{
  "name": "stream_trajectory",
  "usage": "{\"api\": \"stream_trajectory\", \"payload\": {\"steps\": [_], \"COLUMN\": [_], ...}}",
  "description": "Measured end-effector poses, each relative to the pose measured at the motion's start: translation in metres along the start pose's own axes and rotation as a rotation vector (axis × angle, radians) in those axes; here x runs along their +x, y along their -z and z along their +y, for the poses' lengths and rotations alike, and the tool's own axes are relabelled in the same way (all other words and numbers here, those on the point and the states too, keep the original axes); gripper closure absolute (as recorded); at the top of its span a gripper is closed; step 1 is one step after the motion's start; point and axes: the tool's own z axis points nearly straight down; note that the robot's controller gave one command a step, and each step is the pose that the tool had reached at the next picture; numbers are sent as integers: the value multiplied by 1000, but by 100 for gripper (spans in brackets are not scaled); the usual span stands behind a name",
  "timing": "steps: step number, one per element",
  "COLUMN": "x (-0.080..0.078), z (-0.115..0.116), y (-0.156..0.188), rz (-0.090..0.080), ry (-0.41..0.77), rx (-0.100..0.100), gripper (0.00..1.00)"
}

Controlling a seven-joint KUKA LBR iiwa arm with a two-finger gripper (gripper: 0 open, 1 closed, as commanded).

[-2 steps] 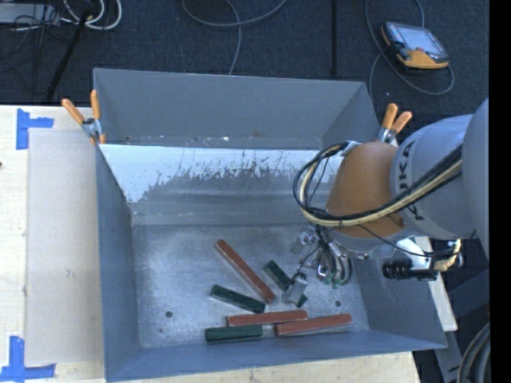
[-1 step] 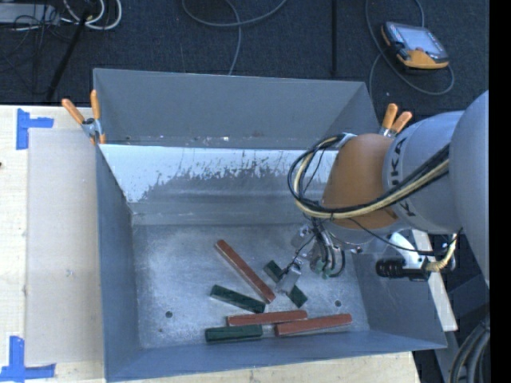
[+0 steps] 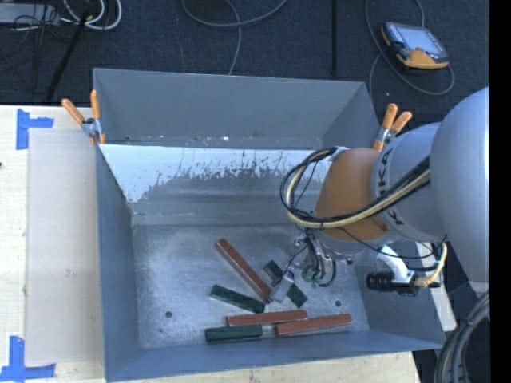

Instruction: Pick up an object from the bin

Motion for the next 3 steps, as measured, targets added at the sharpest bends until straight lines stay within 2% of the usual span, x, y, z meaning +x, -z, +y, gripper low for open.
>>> {"api": "stream_trajectory", "payload": {"steps": [1,2,3], "x": [0,0,-1], "z": [0,1,2], "y": [0,1,77], "rz": [-2,-4,-11], "ry": [4,6,11], "rx": [-1,-3,-6], "gripper": [0,100,100]}}
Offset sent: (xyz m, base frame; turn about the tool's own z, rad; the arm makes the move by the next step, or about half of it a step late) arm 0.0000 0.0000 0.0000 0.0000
